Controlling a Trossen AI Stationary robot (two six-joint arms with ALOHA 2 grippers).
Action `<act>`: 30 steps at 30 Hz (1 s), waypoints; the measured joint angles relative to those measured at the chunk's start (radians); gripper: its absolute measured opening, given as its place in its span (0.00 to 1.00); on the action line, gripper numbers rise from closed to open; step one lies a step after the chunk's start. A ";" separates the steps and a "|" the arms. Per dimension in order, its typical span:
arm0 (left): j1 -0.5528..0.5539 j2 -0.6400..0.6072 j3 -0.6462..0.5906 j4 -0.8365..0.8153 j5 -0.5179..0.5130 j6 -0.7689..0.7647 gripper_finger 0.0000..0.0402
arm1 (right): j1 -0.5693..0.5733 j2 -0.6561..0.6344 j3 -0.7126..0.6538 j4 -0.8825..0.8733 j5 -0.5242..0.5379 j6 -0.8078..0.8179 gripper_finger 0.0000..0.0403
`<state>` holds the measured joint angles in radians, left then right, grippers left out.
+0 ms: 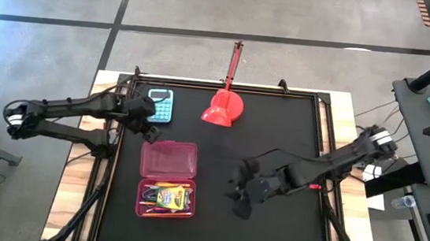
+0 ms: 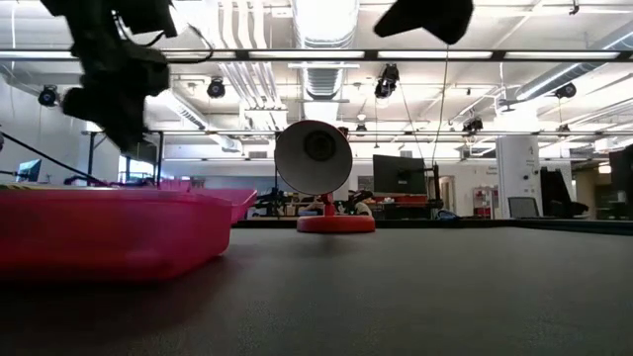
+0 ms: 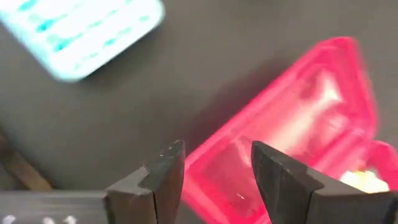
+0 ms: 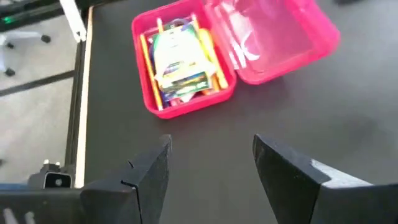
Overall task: Pack school essentials
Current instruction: Close the red supply box
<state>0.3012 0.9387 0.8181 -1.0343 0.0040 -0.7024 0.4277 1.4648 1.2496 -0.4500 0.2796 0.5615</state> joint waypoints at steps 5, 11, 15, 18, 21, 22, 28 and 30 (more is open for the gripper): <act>-0.001 -0.023 -0.008 -0.120 -0.072 -0.147 0.42 | 0.013 0.120 0.047 0.094 -0.004 -0.063 0.54; -0.001 -0.017 -0.008 -0.128 -0.091 -0.162 0.42 | 0.027 0.280 0.121 0.335 -0.052 -0.103 0.54; -0.001 -0.014 -0.011 -0.127 -0.094 -0.025 0.42 | 0.029 0.380 0.207 0.321 -0.044 -0.070 0.54; -0.001 -0.018 -0.018 -0.126 -0.096 0.038 0.42 | 0.027 0.451 0.274 0.325 -0.044 -0.058 0.54; -0.001 -0.019 -0.030 -0.127 -0.099 0.089 0.42 | 0.033 0.520 0.334 0.327 -0.052 -0.085 0.54; 0.000 -0.019 -0.035 -0.126 -0.099 0.103 0.42 | 0.035 0.543 0.352 0.326 -0.052 -0.088 0.54; -0.001 -0.022 -0.050 -0.126 -0.099 0.118 0.42 | 0.034 0.651 0.449 0.282 -0.055 -0.089 0.54; 0.000 -0.028 -0.057 -0.126 -0.099 0.138 0.42 | 0.034 0.682 0.491 0.239 -0.051 -0.093 0.54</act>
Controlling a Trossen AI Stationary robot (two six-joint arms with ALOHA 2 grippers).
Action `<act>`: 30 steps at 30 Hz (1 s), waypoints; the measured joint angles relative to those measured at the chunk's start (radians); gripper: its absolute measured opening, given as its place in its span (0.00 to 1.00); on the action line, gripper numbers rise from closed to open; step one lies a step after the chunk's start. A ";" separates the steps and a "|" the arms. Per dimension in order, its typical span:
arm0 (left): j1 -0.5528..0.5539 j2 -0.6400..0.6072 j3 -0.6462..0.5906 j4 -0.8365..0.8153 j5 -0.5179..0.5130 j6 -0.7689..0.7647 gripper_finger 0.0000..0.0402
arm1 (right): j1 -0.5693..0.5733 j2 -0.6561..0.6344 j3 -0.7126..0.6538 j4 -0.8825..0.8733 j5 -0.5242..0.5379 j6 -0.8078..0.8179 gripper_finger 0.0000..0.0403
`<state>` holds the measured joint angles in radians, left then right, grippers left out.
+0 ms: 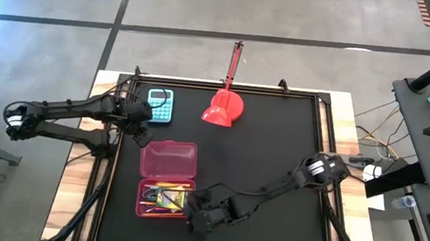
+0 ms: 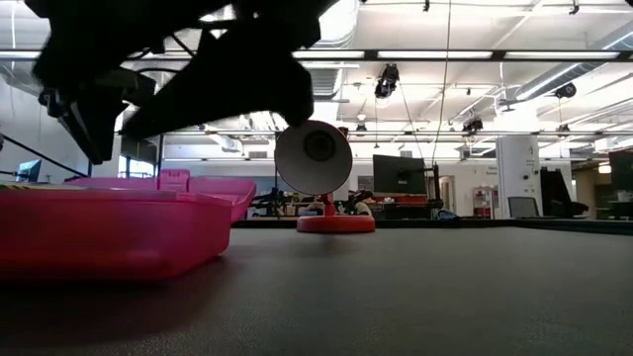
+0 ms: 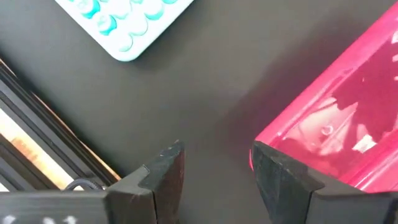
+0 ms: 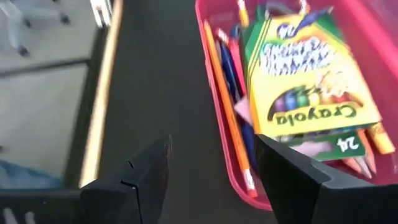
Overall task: Pack school essentials
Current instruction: Close the red supply box
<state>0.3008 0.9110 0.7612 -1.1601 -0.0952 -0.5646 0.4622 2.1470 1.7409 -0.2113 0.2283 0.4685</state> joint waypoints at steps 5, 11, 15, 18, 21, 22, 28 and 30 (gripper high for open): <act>0.000 -0.021 -0.004 0.000 0.000 0.005 0.42 | -0.001 0.064 0.087 -0.134 0.002 -0.029 0.54; 0.000 -0.054 -0.005 0.000 0.001 0.022 0.42 | -0.011 0.135 0.200 -0.291 0.009 -0.071 0.54; 0.000 -0.078 -0.007 0.001 0.001 0.022 0.42 | -0.017 0.174 0.274 -0.362 0.009 -0.119 0.54; 0.000 -0.094 -0.015 0.001 0.005 0.022 0.42 | -0.023 0.181 0.304 -0.442 0.008 -0.139 0.54; 0.000 -0.106 -0.024 0.001 0.009 0.021 0.42 | -0.029 0.181 0.326 -0.555 0.008 -0.140 0.54; 0.000 -0.108 -0.027 0.000 0.009 0.021 0.42 | -0.030 0.180 0.336 -0.598 0.008 -0.140 0.54; 0.000 -0.106 -0.033 0.000 0.011 -0.005 0.42 | -0.031 0.169 0.366 -0.798 0.007 -0.152 0.54; 0.000 -0.101 -0.033 0.000 0.017 -0.012 0.42 | -0.031 0.160 0.366 -0.839 0.007 -0.153 0.54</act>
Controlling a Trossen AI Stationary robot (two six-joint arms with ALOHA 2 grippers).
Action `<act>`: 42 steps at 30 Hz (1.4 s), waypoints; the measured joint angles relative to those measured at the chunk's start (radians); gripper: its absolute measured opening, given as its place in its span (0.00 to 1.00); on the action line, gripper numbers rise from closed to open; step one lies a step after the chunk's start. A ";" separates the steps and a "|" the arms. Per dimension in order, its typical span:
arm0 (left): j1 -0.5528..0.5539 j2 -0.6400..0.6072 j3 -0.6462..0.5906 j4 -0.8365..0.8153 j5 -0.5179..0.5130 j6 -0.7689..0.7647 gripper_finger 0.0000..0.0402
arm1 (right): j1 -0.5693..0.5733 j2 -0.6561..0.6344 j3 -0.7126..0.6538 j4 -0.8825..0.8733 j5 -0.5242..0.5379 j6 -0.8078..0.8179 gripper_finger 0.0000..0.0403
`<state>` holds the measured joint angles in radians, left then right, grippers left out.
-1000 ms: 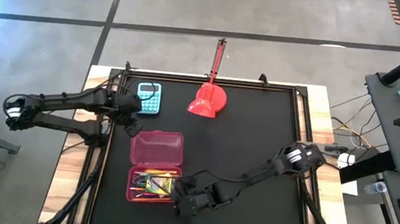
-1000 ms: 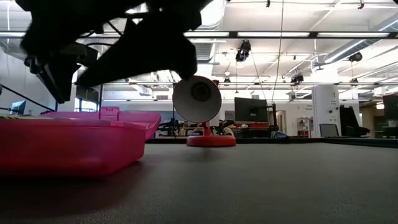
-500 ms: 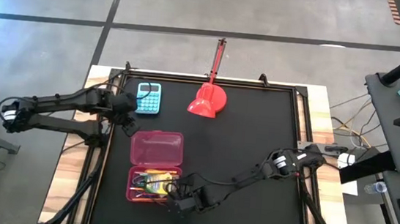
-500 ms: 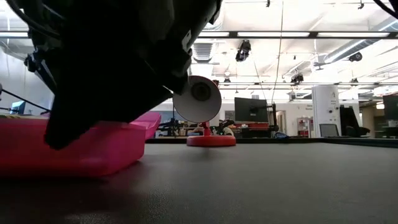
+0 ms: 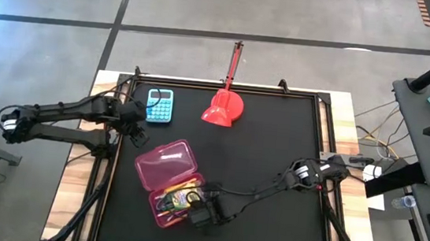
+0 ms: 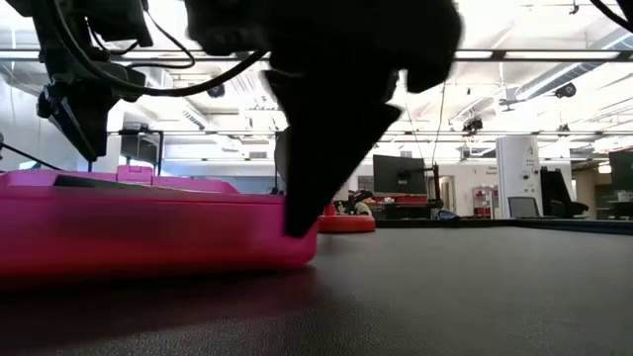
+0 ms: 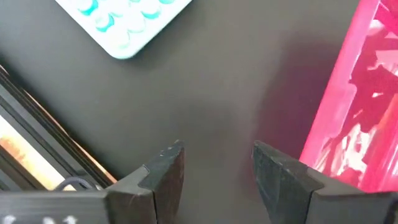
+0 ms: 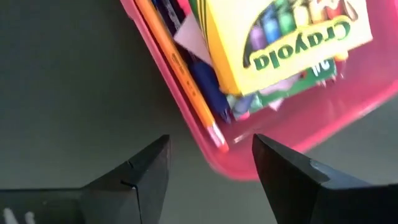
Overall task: Pack school essentials
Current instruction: Close the red supply box
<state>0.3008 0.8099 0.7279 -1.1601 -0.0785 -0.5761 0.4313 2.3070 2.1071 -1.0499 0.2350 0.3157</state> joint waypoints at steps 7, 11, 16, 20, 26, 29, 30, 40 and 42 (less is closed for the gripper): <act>-0.001 0.019 -0.013 0.004 0.038 -0.032 0.42 | 0.000 -0.045 -0.002 -0.122 0.013 -0.005 0.54; -0.004 0.035 -0.041 0.043 0.066 -0.062 0.42 | 0.000 -0.082 -0.013 -0.148 0.063 -0.021 0.54; -0.026 0.052 -0.096 0.133 0.102 -0.105 0.42 | 0.001 -0.158 -0.049 -0.143 0.080 0.002 0.54; -0.047 0.072 -0.117 0.168 0.105 -0.124 0.42 | 0.024 -0.216 -0.114 -0.132 0.083 0.075 0.54; -0.073 0.112 -0.160 0.211 0.112 -0.131 0.42 | 0.088 -0.271 -0.299 0.105 0.078 0.218 0.54; -0.089 0.131 -0.168 0.230 0.127 -0.129 0.42 | 0.116 -0.276 -0.368 0.256 0.075 0.273 0.54; -0.093 0.133 -0.168 0.244 0.131 -0.125 0.42 | 0.123 -0.276 -0.382 0.294 0.075 0.287 0.54; -0.126 0.130 -0.166 0.336 0.231 -0.121 0.42 | 0.114 -0.270 -0.533 0.673 0.080 0.357 0.54; -0.134 0.128 -0.161 0.344 0.251 -0.121 0.42 | 0.105 -0.268 -0.539 0.675 0.080 0.366 0.54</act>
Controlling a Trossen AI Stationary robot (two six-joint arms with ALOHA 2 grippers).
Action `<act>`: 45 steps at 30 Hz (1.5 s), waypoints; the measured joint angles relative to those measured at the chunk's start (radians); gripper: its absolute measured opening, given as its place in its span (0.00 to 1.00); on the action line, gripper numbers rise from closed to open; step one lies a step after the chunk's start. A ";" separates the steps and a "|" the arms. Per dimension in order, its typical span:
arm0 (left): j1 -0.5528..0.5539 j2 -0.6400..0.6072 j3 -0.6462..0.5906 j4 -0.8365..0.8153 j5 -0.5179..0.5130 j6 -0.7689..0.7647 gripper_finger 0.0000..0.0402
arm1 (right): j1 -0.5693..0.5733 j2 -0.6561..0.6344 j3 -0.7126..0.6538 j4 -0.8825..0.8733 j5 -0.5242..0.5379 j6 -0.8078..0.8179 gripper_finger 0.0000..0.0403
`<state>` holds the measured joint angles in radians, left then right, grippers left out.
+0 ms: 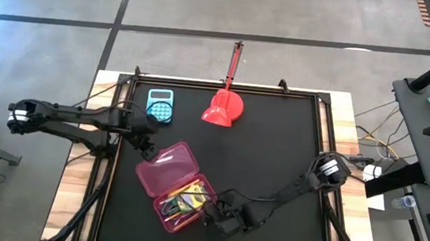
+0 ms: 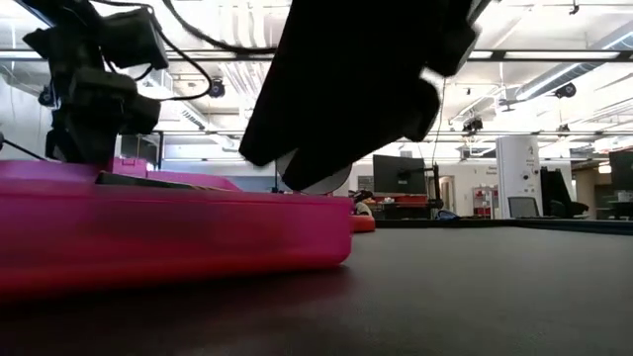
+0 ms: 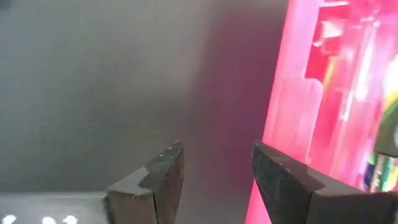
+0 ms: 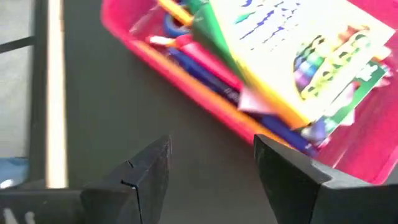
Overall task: Pack school essentials
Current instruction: Close the red supply box
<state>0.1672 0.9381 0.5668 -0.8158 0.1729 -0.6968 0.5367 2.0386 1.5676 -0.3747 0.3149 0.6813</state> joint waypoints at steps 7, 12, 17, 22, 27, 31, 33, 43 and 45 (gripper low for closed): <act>-0.025 -0.021 0.051 0.005 0.002 -0.002 0.42 | -0.031 0.004 -0.002 0.000 -0.003 -0.020 0.54; -0.053 -0.033 0.091 0.063 0.002 -0.033 0.42 | -0.044 0.004 -0.006 0.001 -0.009 -0.048 0.54; -0.129 -0.025 0.100 0.195 0.013 -0.101 0.42 | -0.069 0.004 -0.016 -0.001 0.017 -0.074 0.54; -0.228 0.021 0.098 0.277 0.008 -0.149 0.42 | -0.085 0.004 -0.017 -0.005 0.034 -0.101 0.54; -0.305 0.083 0.097 0.333 -0.018 -0.194 0.42 | -0.092 -0.005 -0.005 -0.025 0.027 -0.134 0.54; -0.346 0.131 0.096 0.373 -0.037 -0.227 0.42 | -0.080 -0.064 0.012 -0.051 0.018 -0.169 0.54; -0.361 0.154 0.096 0.401 -0.046 -0.240 0.42 | -0.076 -0.114 0.013 -0.058 0.018 -0.177 0.54; -0.411 0.268 0.096 0.601 -0.051 -0.269 0.42 | -0.099 -0.267 0.016 -0.038 0.237 -0.211 0.54; -0.423 0.296 0.096 0.635 -0.052 -0.280 0.42 | -0.112 -0.247 0.015 -0.037 0.237 -0.210 0.54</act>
<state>-0.2553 1.2344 0.6624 -0.1808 0.1207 -0.9770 0.4246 1.7913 1.5829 -0.4118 0.5522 0.4713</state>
